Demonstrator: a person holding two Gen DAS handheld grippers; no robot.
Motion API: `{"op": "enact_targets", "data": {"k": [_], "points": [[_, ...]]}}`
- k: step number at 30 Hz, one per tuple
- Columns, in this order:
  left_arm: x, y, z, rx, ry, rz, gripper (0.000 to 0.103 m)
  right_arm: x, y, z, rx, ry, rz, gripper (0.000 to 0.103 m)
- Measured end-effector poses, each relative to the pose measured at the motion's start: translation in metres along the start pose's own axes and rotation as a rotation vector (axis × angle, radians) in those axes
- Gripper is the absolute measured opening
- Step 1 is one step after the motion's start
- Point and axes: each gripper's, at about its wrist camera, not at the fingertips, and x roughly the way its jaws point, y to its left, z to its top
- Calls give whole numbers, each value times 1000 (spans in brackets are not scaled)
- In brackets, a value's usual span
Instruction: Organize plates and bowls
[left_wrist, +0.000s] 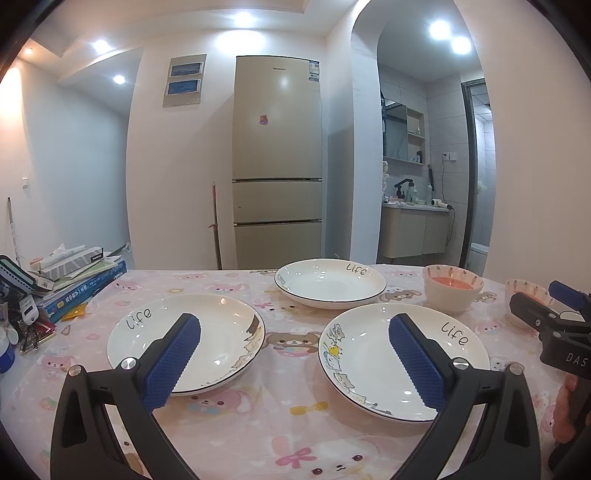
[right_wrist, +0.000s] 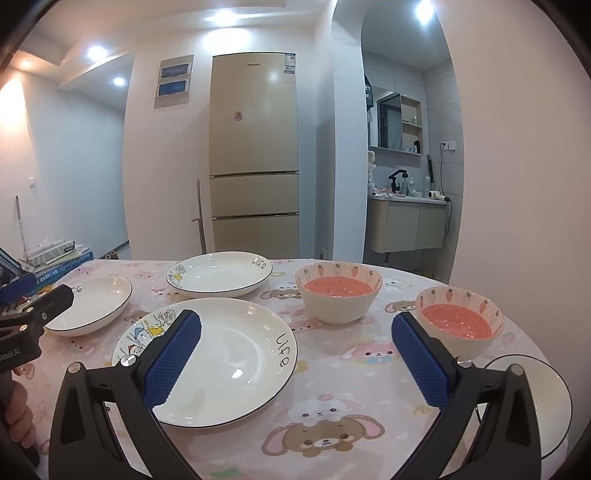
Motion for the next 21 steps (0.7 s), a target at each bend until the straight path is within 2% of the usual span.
{"op": "enact_targets", "data": {"k": [8, 11, 14, 21], "points": [[1, -1, 0, 2, 1, -9, 103, -4, 5, -1, -22, -5, 4, 103], [1, -3, -1, 10, 2, -54, 103, -2, 1, -2, -8, 12, -11, 103], [1, -4, -1, 13, 1, -54, 103, -3, 3, -2, -26, 11, -39, 103], [0, -2, -2, -1, 2, -72, 103, -4, 6, -3, -46, 7, -33, 103]]}}
